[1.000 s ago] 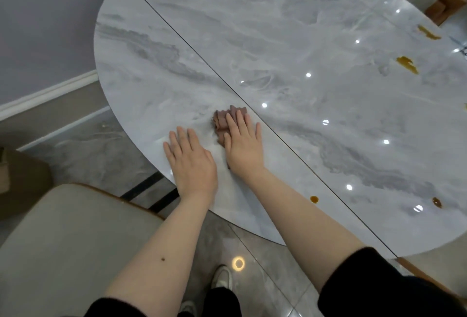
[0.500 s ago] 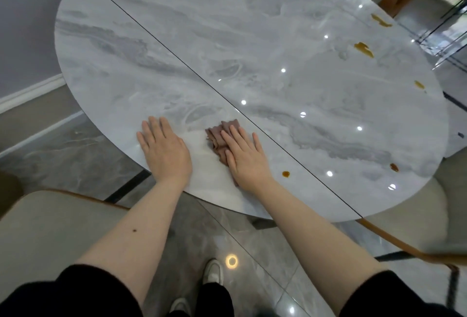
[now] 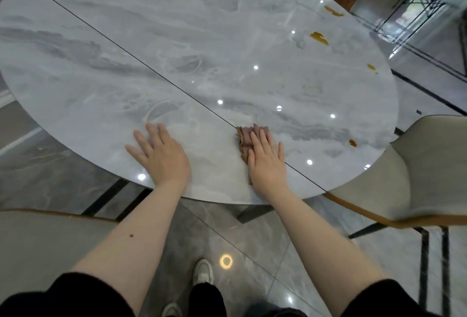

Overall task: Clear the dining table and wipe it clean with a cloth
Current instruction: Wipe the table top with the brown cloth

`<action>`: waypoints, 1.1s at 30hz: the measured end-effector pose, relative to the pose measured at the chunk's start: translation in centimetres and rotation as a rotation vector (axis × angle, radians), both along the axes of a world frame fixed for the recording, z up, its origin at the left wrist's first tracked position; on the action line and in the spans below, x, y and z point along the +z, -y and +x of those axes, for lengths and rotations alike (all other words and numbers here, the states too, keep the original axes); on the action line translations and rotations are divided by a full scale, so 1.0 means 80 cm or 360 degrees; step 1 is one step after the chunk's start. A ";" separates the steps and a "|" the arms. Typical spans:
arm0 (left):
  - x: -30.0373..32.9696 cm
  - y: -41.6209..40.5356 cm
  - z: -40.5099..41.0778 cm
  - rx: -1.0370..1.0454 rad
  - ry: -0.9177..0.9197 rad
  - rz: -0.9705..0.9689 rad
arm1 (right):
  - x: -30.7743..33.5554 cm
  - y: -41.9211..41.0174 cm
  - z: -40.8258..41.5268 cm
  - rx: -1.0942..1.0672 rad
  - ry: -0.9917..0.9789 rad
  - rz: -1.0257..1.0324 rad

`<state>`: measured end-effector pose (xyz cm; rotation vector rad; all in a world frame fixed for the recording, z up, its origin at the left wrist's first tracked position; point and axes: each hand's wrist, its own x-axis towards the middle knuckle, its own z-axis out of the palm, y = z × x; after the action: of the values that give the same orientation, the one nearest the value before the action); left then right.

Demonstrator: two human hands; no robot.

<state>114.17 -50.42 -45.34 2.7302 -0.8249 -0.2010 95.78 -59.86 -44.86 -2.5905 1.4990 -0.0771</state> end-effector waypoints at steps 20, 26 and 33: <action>0.000 -0.004 -0.003 0.0031 0.0065 -0.0114 | -0.002 -0.022 0.139 0.0360 0.0131 0.0037; -0.002 -0.004 -0.005 0.0003 0.0048 -0.0143 | -0.002 -0.023 0.054 0.0297 0.0086 0.0022; -0.002 -0.009 -0.021 -0.0066 0.0072 -0.0177 | -0.005 -0.007 -0.032 0.0054 0.0097 0.0025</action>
<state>112.49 -49.67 -45.50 2.6246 -0.8786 -0.0989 93.18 -59.32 -45.24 -2.5755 1.4289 -0.1388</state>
